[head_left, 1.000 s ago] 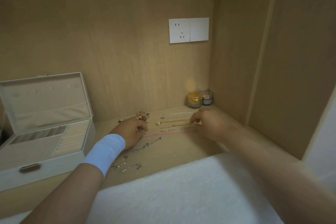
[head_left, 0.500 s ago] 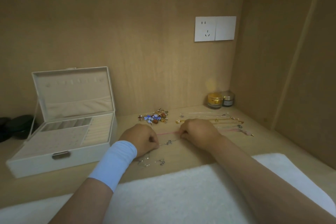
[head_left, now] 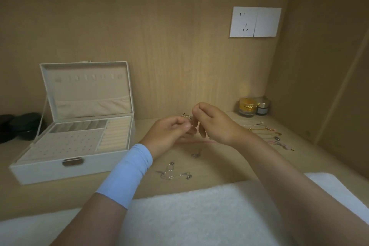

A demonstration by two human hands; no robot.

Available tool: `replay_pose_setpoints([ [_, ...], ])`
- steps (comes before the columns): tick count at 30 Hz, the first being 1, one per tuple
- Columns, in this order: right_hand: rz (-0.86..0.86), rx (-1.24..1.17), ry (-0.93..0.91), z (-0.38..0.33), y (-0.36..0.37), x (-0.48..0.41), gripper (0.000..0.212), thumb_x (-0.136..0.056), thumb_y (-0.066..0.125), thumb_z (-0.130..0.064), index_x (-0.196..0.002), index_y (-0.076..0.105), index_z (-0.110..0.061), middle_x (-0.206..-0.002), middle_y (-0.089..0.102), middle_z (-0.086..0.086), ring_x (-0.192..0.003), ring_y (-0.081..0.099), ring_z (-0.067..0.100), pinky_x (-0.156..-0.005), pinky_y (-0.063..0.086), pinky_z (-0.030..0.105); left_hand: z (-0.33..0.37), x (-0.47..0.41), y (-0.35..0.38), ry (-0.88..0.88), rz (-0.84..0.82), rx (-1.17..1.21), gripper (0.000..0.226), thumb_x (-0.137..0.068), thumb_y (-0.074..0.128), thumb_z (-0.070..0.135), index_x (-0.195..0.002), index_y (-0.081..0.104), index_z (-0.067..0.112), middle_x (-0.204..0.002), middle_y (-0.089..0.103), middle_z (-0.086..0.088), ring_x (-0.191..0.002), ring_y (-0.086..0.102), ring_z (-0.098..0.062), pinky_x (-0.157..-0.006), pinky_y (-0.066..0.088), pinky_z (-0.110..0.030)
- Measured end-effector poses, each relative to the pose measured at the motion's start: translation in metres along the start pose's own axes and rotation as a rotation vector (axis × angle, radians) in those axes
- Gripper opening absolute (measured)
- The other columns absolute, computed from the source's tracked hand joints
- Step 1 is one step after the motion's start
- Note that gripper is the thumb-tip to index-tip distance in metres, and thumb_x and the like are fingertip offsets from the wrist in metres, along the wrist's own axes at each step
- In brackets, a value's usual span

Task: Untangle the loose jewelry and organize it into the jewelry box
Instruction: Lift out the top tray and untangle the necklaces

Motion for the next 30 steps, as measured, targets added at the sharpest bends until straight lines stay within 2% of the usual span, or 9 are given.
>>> replay_pose_setpoints([
  [4, 0.008, -0.161, -0.001, -0.005, 0.002, -0.005, 0.033, -0.107, 0.041, -0.027, -0.083, 0.052, -0.008, -0.067, 0.06, -0.002, -0.053, 0.052, 0.015, -0.045, 0.038, 0.017, 0.01, 0.004, -0.002, -0.006, -0.023, 0.099, 0.011, -0.091, 0.065, 0.009, -0.1, 0.07, 0.011, -0.081, 0.073, -0.003, -0.072, 0.067, -0.016, -0.069, 0.054, -0.023],
  [8, -0.025, -0.293, 0.061, 0.005, 0.008, -0.004, 0.037, -0.106, 0.041, -0.034, -0.08, 0.053, -0.01, -0.06, 0.06, -0.002, -0.059, 0.057, 0.016, -0.059, 0.045, 0.029, 0.006, 0.009, -0.003, -0.059, -0.187, 0.064, 0.017, -0.095, 0.057, 0.014, -0.104, 0.072, 0.012, -0.076, 0.064, 0.005, -0.067, 0.055, -0.01, -0.072, 0.048, -0.022],
  [11, -0.038, -0.442, 0.138, 0.013, 0.01, -0.003, 0.04, -0.106, 0.04, -0.038, -0.077, 0.05, -0.012, -0.056, 0.053, 0.001, -0.063, 0.055, 0.023, -0.066, 0.047, 0.033, 0.004, 0.015, -0.002, -0.111, -0.28, 0.119, 0.014, -0.092, 0.061, 0.021, -0.092, 0.075, 0.017, -0.07, 0.058, 0.004, -0.065, 0.049, -0.011, -0.068, 0.042, -0.02],
  [14, -0.023, -0.543, 0.184, 0.016, 0.004, -0.002, 0.043, -0.106, 0.037, -0.041, -0.072, 0.044, -0.015, -0.06, 0.052, 0.003, -0.064, 0.052, 0.024, -0.068, 0.049, 0.033, 0.007, 0.014, -0.01, -0.093, -0.237, 0.179, 0.019, -0.088, 0.059, 0.026, -0.079, 0.069, 0.014, -0.059, 0.05, 0.002, -0.063, 0.049, -0.015, -0.07, 0.041, -0.026],
  [18, -0.001, -0.649, 0.223, 0.021, -0.007, 0.0, 0.044, -0.106, 0.036, -0.042, -0.069, 0.04, -0.018, -0.066, 0.054, 0.004, -0.065, 0.053, 0.023, -0.069, 0.047, 0.034, 0.007, 0.012, -0.026, -0.103, -0.134, 0.214, 0.021, -0.087, 0.064, 0.026, -0.076, 0.065, 0.009, -0.05, 0.038, 0.001, -0.068, 0.065, -0.021, -0.095, 0.045, -0.037],
  [23, -0.022, -0.724, 0.218, 0.028, -0.019, 0.001, 0.036, -0.105, 0.039, -0.041, -0.078, 0.044, -0.018, -0.064, 0.046, 0.001, -0.062, 0.052, 0.02, -0.068, 0.045, 0.034, -0.01, 0.012, -0.032, -0.215, -0.077, 0.236, 0.01, -0.085, 0.07, 0.016, -0.076, 0.067, 0.018, -0.059, 0.038, 0.002, -0.046, 0.041, -0.011, -0.084, 0.047, -0.049],
  [25, -0.029, -0.725, 0.202, 0.028, -0.024, 0.001, 0.031, -0.103, 0.045, -0.038, -0.081, 0.049, -0.017, -0.064, 0.048, 0.0, -0.063, 0.054, 0.02, -0.069, 0.047, 0.034, -0.014, 0.014, -0.029, -0.253, -0.059, 0.164, 0.006, -0.091, 0.065, 0.011, -0.085, 0.064, 0.013, -0.062, 0.037, 0.002, -0.049, 0.034, -0.008, -0.064, 0.058, -0.037],
  [27, -0.031, -0.712, 0.191, 0.029, -0.03, 0.002, 0.024, -0.098, 0.053, -0.034, -0.083, 0.056, -0.015, -0.069, 0.057, 0.001, -0.068, 0.06, 0.021, -0.071, 0.052, 0.034, -0.014, 0.014, -0.027, -0.231, -0.047, 0.071, 0.006, -0.091, 0.063, 0.01, -0.085, 0.064, 0.011, -0.065, 0.041, 0.001, -0.051, 0.036, -0.007, -0.049, 0.048, -0.022],
  [30, -0.016, -0.637, 0.215, 0.036, -0.043, 0.009, 0.016, -0.096, 0.06, -0.024, -0.092, 0.066, -0.01, -0.085, 0.07, 0.005, -0.08, 0.069, 0.021, -0.072, 0.057, 0.033, -0.015, 0.009, -0.027, -0.168, -0.049, -0.114, 0.006, -0.089, 0.068, 0.012, -0.085, 0.072, 0.015, -0.071, 0.06, 0.002, -0.06, 0.05, -0.009, -0.054, 0.041, -0.017],
])
Point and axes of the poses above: each hand's wrist, its own x-axis away from the middle knuckle, its own y-axis out of the palm, z = x × y, the point moved 6 cm from there along -x, towards the middle knuckle
